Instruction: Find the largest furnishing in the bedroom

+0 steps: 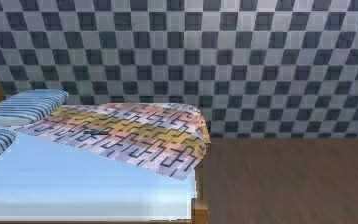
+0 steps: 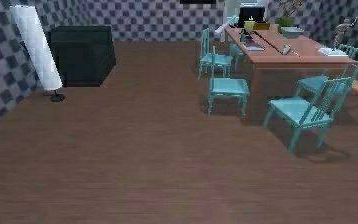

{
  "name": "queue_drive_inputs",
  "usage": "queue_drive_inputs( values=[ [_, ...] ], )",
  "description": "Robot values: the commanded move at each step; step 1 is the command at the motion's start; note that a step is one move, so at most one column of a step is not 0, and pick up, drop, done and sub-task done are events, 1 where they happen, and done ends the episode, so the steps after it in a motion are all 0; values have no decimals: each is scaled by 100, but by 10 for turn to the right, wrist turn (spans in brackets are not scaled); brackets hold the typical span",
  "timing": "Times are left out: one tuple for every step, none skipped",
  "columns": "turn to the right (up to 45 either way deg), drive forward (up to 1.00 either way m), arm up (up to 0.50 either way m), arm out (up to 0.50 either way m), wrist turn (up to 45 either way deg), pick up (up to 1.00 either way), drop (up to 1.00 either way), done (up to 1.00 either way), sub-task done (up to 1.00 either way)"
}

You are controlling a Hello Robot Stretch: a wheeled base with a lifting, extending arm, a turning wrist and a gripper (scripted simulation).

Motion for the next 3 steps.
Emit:
queue_drive_inputs(
  values=[
    [450,0,0,0,0,0,0,0,0],
    [450,0,0,0,0,0,0,0,0],
    [300,0,0,0,0,0,0,0,0]
  ],
)
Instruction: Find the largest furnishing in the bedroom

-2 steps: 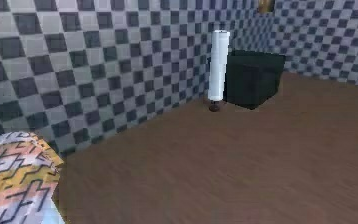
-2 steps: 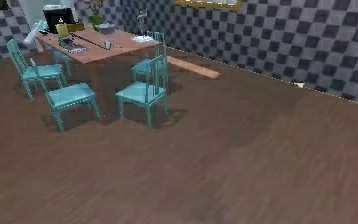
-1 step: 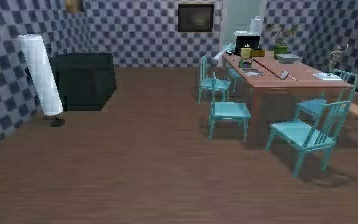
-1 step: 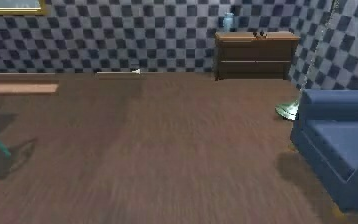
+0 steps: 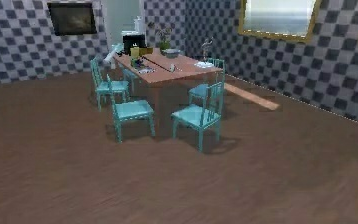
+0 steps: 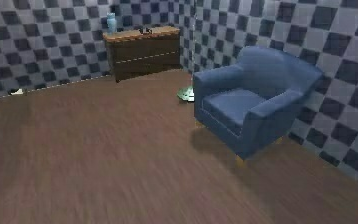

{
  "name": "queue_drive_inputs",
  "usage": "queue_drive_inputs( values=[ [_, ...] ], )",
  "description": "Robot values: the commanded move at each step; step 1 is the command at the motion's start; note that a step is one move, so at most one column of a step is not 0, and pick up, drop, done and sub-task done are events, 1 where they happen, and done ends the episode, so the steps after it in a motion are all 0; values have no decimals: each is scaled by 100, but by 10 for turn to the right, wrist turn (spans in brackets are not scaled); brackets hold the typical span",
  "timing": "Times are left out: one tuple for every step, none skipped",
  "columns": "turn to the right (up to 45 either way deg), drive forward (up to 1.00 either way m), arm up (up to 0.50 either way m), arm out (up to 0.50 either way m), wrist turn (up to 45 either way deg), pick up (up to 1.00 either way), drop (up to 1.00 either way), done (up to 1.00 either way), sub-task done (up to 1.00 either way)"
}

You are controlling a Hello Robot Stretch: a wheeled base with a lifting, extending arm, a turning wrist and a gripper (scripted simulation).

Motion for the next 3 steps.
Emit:
queue_drive_inputs(
  values=[
    [30,0,0,0,0,0,0,0,0],
    [0,100,0,0,0,0,0,0,0],
    [0,5,0,0,0,0,0,0,0]
  ],
)
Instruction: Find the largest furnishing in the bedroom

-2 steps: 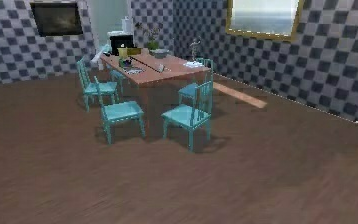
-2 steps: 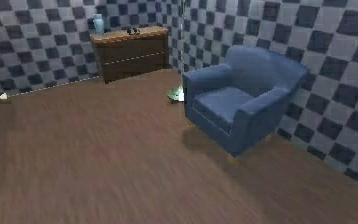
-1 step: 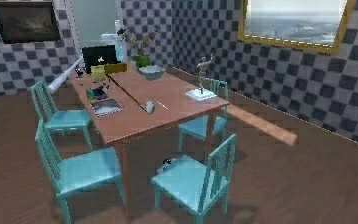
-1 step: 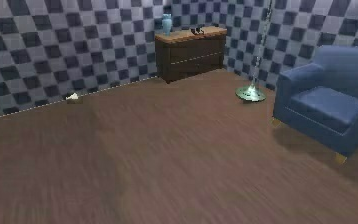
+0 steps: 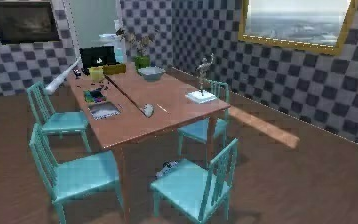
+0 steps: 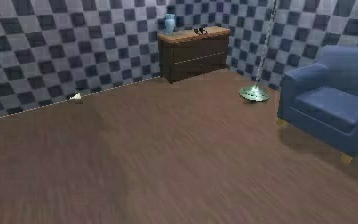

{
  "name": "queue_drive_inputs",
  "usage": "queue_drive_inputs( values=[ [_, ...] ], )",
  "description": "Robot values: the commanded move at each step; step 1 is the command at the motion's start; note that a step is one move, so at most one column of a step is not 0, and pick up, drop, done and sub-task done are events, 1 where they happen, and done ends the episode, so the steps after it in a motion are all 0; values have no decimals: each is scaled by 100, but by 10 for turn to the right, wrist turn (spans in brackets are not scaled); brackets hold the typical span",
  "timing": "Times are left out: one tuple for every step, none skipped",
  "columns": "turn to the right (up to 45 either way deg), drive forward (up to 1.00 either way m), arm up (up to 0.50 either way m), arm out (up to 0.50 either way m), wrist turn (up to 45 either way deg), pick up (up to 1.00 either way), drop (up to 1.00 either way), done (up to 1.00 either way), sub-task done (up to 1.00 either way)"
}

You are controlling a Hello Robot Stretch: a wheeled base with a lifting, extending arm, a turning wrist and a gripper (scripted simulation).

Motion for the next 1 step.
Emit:
queue_drive_inputs(
  values=[
    [-450,0,0,0,0,0,0,0,0]
  ],
)
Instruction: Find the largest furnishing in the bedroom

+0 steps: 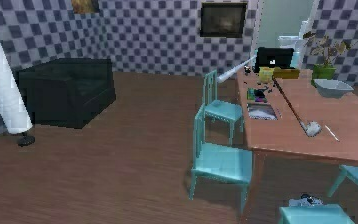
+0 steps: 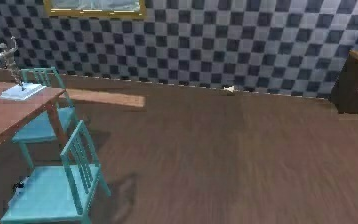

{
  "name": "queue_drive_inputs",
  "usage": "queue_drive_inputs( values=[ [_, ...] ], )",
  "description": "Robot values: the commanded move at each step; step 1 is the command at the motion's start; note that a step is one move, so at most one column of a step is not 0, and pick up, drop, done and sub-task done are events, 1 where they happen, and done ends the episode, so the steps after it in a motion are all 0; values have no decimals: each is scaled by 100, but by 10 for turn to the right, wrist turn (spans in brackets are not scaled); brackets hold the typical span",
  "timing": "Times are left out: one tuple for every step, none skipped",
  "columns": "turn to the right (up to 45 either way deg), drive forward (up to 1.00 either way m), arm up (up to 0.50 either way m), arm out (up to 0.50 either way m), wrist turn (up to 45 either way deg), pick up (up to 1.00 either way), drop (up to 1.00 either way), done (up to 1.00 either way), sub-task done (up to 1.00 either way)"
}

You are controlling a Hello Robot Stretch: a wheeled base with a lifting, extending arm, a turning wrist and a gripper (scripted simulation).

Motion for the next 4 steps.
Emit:
queue_drive_inputs(
  values=[
    [-60,0,0,0,0,0,0,0,0],
    [0,45,0,0,0,0,0,0,0],
    [450,0,0,0,0,0,0,0,0],
    [450,0,0,0,0,0,0,0,0]
  ],
)
